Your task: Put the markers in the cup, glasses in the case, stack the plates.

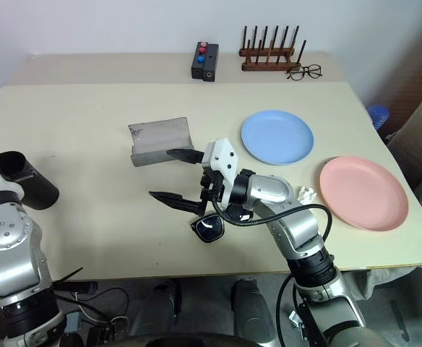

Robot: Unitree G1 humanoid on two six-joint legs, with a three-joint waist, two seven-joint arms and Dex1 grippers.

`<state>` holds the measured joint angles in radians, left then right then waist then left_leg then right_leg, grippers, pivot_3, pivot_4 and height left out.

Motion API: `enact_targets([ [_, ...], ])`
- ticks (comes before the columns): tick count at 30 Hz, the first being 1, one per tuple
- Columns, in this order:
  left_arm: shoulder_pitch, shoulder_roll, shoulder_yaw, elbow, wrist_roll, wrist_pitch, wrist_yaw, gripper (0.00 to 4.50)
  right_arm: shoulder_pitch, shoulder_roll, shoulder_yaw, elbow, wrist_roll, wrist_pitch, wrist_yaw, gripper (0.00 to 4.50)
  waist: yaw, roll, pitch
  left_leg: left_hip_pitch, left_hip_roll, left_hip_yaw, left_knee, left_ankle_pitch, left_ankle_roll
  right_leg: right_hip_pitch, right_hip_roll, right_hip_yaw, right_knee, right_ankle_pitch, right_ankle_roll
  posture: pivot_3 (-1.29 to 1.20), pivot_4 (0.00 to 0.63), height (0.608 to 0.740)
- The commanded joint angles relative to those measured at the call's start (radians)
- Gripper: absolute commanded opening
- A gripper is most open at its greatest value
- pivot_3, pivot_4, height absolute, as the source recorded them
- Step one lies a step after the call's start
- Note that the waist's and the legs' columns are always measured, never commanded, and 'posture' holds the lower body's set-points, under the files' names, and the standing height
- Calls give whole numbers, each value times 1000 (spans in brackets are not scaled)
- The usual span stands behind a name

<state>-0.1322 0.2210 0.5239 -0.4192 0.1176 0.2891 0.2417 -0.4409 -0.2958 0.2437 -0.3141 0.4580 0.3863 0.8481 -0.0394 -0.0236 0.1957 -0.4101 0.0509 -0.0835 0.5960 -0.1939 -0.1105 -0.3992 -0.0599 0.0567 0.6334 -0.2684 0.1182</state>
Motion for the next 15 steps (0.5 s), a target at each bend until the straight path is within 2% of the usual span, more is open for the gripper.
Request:
enact_targets([
  [1,-1,-2,-1,-14,-2,-31,12,68,-7,7,-21,-44,25,-8,-3,4500,0,0,0,0,0,0,0,0,0,0,0,0,0,0,0,0,150,740],
  [5,-3,-9,-4,-10,-3,-40,16,68,-9,7,-19,-41,27,-7,-2,4500,0,0,0,0,0,0,0,0,0,0,0,0,0,0,0,0,150,740],
  [9,-4,-17,-14,-10,3,-39,19,1721,-11,6,-18,-35,29,-8,0,4500,0,0,0,0,0,0,0,0,0,0,0,0,0,0,0,0,150,740],
  [13,-2,-20,-19,-15,7,-35,22,3793,-10,4,-18,-35,32,-5,2,4500,0,0,0,0,0,0,0,0,0,0,0,0,0,0,0,0,150,740],
  [14,0,-20,-20,-16,6,-34,23,4176,-9,4,-18,-35,33,-5,2,4500,0,0,0,0,0,0,0,0,0,0,0,0,0,0,0,0,150,740],
  [15,1,-20,-21,-17,7,-34,24,4176,-9,3,-18,-35,34,-4,2,4500,-1,0,0,0,0,0,0,0,0,0,0,0,0,0,0,0,150,740],
])
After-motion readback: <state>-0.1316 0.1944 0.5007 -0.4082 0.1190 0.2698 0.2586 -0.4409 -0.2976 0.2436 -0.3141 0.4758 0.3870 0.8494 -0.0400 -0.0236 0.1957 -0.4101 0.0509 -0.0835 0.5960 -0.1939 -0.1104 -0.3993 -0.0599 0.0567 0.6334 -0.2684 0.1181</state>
